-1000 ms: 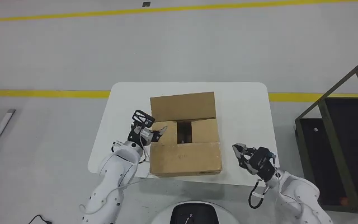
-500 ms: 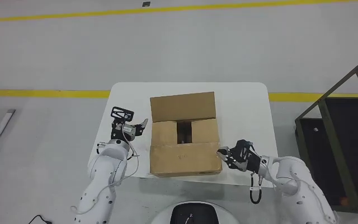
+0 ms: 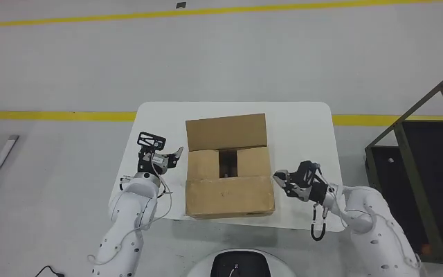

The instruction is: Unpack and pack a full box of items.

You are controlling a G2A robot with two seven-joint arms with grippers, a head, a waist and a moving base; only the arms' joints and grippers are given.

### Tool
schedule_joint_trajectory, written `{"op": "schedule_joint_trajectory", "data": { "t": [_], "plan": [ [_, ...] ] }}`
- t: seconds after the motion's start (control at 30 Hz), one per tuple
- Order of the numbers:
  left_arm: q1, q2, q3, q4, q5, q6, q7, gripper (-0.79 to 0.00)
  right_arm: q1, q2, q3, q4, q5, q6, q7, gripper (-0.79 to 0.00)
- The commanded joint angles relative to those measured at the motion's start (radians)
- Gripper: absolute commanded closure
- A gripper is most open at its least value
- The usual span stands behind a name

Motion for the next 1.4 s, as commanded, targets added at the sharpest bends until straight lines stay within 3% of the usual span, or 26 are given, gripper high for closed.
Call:
{"op": "schedule_joint_trajectory", "data": {
  "t": [0.0, 0.33, 0.37, 0.4, 0.43, 0.57, 0.67, 1.0, 1.37],
  "plan": [
    [0.000, 0.000, 0.000, 0.000, 0.000, 0.000, 0.000, -0.785, 0.041, 0.002, -0.004, 0.038, 0.051, 0.014, 0.036, 0.000],
    [0.000, 0.000, 0.000, 0.000, 0.000, 0.000, 0.000, -0.785, 0.235, -0.005, -0.155, 0.270, 0.294, 0.015, 0.242, 0.000],
    [0.000, 0.000, 0.000, 0.000, 0.000, 0.000, 0.000, -0.785, 0.249, -0.006, -0.168, 0.291, 0.327, 0.012, 0.252, -0.052],
    [0.000, 0.000, 0.000, 0.000, 0.000, 0.000, 0.000, -0.785, 0.259, -0.007, -0.178, 0.311, 0.367, 0.005, 0.255, -0.246],
    [0.000, 0.000, 0.000, 0.000, 0.000, 0.000, 0.000, -0.785, 0.270, -0.007, -0.189, 0.328, 0.393, -0.001, 0.269, -0.354],
    [0.000, 0.000, 0.000, 0.000, 0.000, 0.000, 0.000, -0.785, 0.308, -0.003, -0.212, 0.372, 0.437, 0.002, 0.317, -0.419],
    [0.000, 0.000, 0.000, 0.000, 0.000, 0.000, 0.000, -0.785, 0.328, -0.001, -0.236, 0.402, 0.481, -0.007, 0.355, -0.551],
    [0.000, 0.000, 0.000, 0.000, 0.000, 0.000, 0.000, -0.785, 0.359, 0.009, -0.293, 0.438, 0.558, -0.015, 0.435, -0.499],
    [0.000, 0.000, 0.000, 0.000, 0.000, 0.000, 0.000, -0.785, 0.352, 0.043, -0.314, 0.391, 0.700, -0.011, 0.486, -0.523]
  ]
}}
